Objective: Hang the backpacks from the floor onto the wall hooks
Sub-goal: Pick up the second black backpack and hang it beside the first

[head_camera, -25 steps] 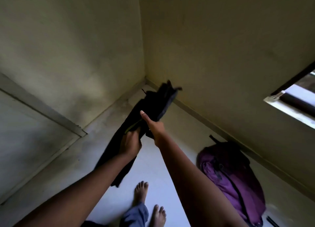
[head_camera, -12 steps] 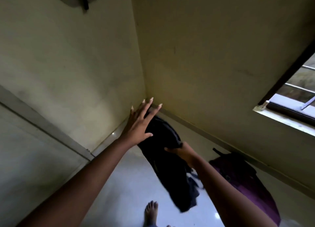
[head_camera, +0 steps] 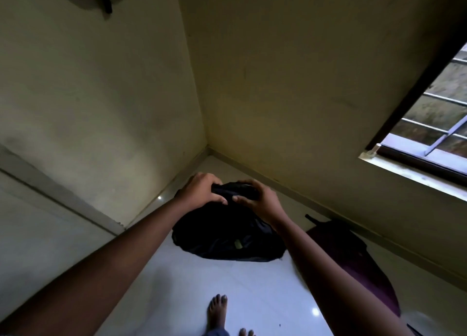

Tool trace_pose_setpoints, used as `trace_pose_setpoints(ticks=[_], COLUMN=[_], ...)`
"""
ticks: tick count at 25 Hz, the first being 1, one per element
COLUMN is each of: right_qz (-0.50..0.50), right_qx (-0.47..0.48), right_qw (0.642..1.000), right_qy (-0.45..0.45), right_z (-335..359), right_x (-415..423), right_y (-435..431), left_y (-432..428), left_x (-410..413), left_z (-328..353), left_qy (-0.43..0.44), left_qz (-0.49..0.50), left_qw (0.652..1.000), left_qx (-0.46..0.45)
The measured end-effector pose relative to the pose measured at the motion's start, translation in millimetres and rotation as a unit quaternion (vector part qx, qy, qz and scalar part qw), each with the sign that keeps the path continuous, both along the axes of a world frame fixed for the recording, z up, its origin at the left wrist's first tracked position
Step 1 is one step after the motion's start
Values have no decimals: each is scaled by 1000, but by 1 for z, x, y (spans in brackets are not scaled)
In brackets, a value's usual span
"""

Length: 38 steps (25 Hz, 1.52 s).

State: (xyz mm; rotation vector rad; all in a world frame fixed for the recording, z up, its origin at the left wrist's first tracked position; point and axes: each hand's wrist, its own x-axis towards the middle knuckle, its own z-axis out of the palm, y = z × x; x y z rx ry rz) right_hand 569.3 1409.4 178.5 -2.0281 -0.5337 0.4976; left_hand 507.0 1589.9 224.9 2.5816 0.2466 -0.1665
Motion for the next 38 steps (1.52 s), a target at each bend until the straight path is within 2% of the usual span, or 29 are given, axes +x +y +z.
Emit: trace_pose_setpoints(ticks=[3, 6, 8, 10, 12, 14, 18, 20, 23, 25, 28, 32, 35, 38], right_qz=[-67, -90, -77, -72, -65, -61, 38, 45, -5, 5, 42, -19, -31, -65], right_qx=[85, 142, 150, 157, 160, 151, 15, -15, -42, -9, 76, 184, 197, 216], right_qw=[992, 974, 972, 967, 966, 969, 999, 995, 977, 972, 975, 960, 957, 939], right_qy=[66, 149, 167, 186, 195, 186, 0, -82, -210, -234, -204, -211, -211, -259], right_z=[-9, -19, -23, -24, -27, -25, 2, 18, 46, 80, 137, 204, 266, 343], right_x=[2, -7, -14, -22, -29, -33, -36, -42, -41, -25, 9, 75, 126, 180], right_y=[-3, -5, -5, -3, -3, -2, 8, 18, 36, 54, 86, 130, 168, 197], left_y=[4, 12, 9, 4, 4, 5, 13, 17, 21, 28, 39, 76, 112, 142], left_x=[-11, -35, -45, -48, -48, -48, -49, -51, -51, -38, -6, 58, 114, 176], left_z=[14, 8, 3, 2, -1, -4, -3, 4, 29, 54, 99, 167, 226, 301], left_qy=[12, 18, 13, 45, 52, 10, -81, -91, -126, -170, -247, -388, -448, -490], left_qz=[66, 178, 269, 287, 269, 296, 391, 347, 286, 256, 226, 247, 228, 176], left_qw=[982, 967, 925, 898, 917, 925, 887, 906, 931, 935, 930, 881, 859, 852], left_qx=[-175, -182, -269, -330, -291, -238, -231, -224, -187, -177, -152, -110, -96, -58])
